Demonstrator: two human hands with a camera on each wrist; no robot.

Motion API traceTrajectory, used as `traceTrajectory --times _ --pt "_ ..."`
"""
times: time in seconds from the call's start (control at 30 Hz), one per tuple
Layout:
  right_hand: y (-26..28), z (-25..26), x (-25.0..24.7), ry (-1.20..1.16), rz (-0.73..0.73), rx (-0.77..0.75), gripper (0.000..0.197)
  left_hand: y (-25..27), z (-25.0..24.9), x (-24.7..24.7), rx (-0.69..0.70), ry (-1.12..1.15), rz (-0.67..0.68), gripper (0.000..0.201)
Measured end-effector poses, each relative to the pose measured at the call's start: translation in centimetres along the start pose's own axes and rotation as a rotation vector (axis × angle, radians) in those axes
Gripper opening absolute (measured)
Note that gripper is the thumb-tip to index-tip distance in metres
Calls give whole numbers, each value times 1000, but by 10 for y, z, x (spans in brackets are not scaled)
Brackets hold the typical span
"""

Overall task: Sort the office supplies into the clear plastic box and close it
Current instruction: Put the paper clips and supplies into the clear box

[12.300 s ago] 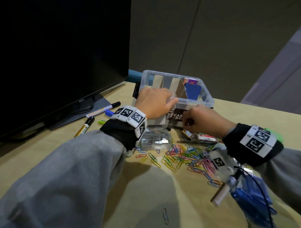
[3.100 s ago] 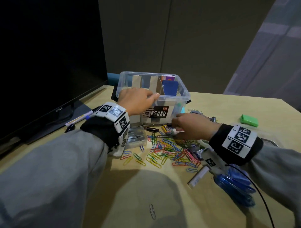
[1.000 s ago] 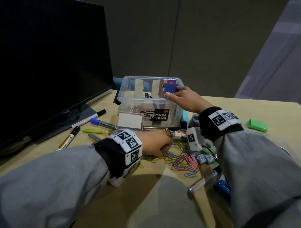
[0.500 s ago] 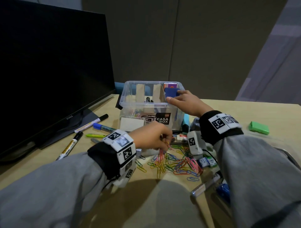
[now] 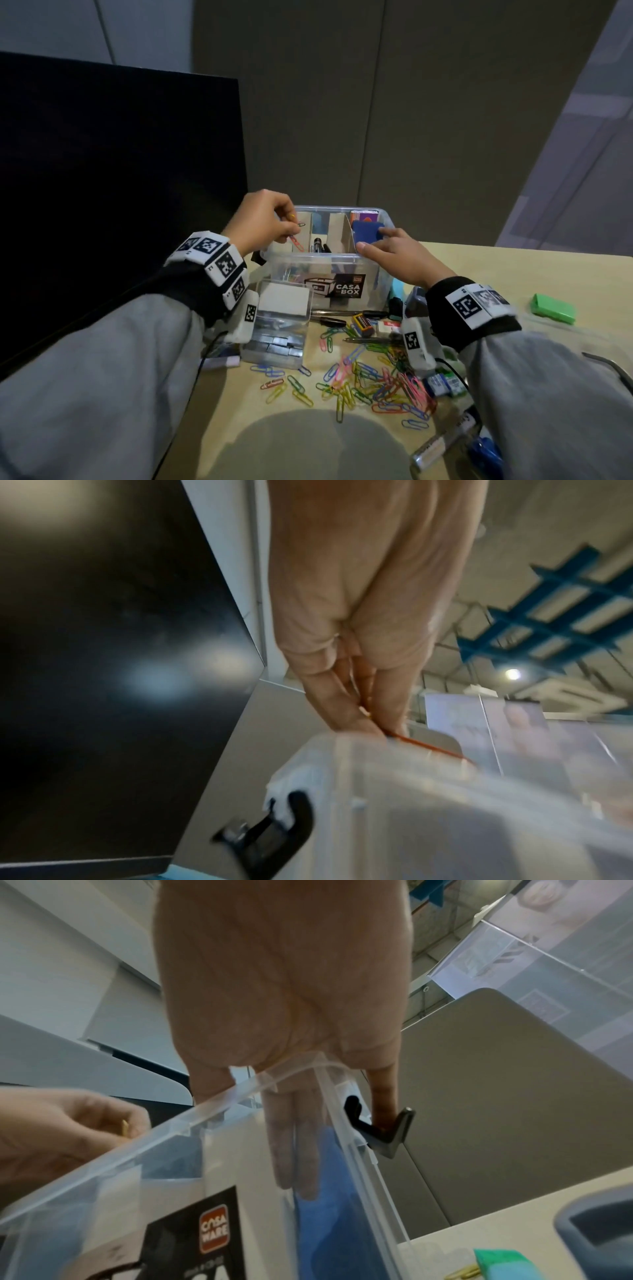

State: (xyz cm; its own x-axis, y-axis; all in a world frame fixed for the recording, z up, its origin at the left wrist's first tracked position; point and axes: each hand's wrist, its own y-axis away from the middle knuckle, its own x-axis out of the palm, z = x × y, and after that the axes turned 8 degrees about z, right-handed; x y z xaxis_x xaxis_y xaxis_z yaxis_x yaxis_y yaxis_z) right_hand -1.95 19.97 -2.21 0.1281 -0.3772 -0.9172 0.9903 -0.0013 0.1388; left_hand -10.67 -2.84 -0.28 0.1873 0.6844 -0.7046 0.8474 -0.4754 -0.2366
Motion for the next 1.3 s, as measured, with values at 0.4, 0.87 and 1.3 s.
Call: traceTrajectory --times 0.4,0.87,1.3 --pt "3 2 0 -6 -9 3 54 -10 6 24 -30 -321 -79 16" --pt "3 1 1 65 -16 -8 56 72 -50 97 259 -541 1028 66" --pt "-3 -5 5 85 -44 -23 59 75 -53 130 251 -667 1057 72"
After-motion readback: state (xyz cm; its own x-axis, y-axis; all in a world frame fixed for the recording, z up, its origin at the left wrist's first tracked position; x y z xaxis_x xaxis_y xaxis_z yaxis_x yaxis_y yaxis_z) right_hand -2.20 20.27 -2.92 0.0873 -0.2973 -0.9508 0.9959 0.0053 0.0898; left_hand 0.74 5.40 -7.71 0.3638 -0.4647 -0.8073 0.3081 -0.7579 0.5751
